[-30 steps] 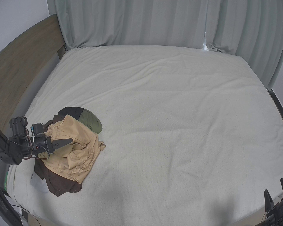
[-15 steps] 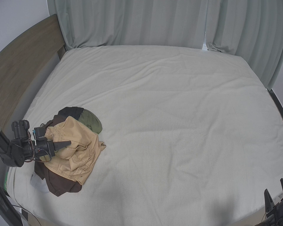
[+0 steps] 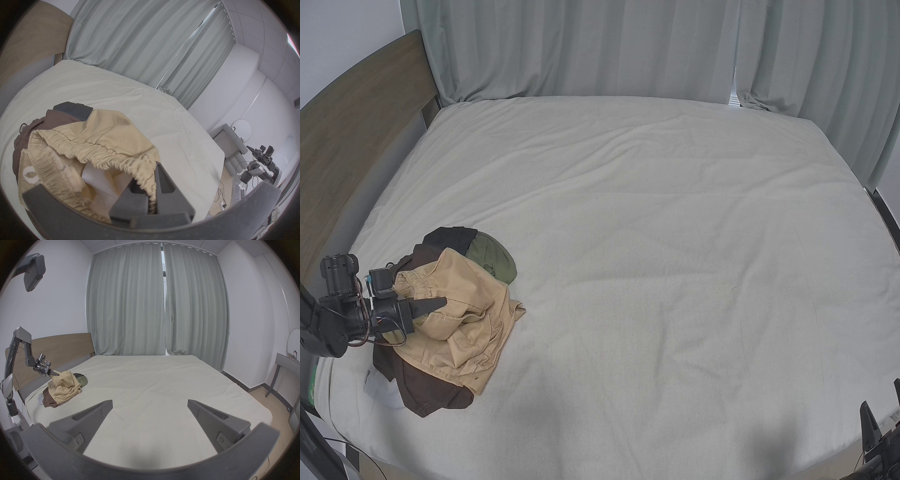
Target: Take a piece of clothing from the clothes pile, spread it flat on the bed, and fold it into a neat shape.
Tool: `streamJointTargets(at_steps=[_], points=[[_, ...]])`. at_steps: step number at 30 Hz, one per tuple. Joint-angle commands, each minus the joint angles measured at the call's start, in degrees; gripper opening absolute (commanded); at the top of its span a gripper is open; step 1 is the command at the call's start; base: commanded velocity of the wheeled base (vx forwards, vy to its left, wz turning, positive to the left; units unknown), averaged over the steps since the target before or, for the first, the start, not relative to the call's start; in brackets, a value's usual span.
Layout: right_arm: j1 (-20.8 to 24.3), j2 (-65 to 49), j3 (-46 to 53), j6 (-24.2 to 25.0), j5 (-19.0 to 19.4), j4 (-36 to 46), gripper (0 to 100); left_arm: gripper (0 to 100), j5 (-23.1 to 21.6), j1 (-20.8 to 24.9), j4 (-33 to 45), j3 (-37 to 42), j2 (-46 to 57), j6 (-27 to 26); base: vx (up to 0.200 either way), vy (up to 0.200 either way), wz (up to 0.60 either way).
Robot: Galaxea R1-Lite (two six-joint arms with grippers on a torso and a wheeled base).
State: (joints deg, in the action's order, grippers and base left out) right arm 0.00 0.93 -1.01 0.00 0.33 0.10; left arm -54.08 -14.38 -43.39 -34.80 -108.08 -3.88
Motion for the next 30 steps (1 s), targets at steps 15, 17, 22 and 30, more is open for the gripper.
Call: streamJointTargets(at_steps=[15,17,22,30], points=[[-0.09,-0.93,1.01,0.00,0.02,-0.01,100,0,0.38,1.82,-0.91,3.08,4.28,-0.17,0.000,0.000,0.00],[-0.09,-0.93,1.01,0.00,0.02,-0.01,100,0,0.64,2.52,-1.53,3.43,4.72,0.01,0.000,0.000,0.00],[-0.09,-0.93,1.01,0.00,0.02,-0.01,100,0,0.73,2.96,-2.67,4.57,5.69,0.27,0.000,0.000,0.00],[-0.09,-0.93,1.01,0.00,0.02,-0.01,100,0,1.52,4.45,-8.73,6.15,5.95,3.61,0.000,0.000,0.00]])
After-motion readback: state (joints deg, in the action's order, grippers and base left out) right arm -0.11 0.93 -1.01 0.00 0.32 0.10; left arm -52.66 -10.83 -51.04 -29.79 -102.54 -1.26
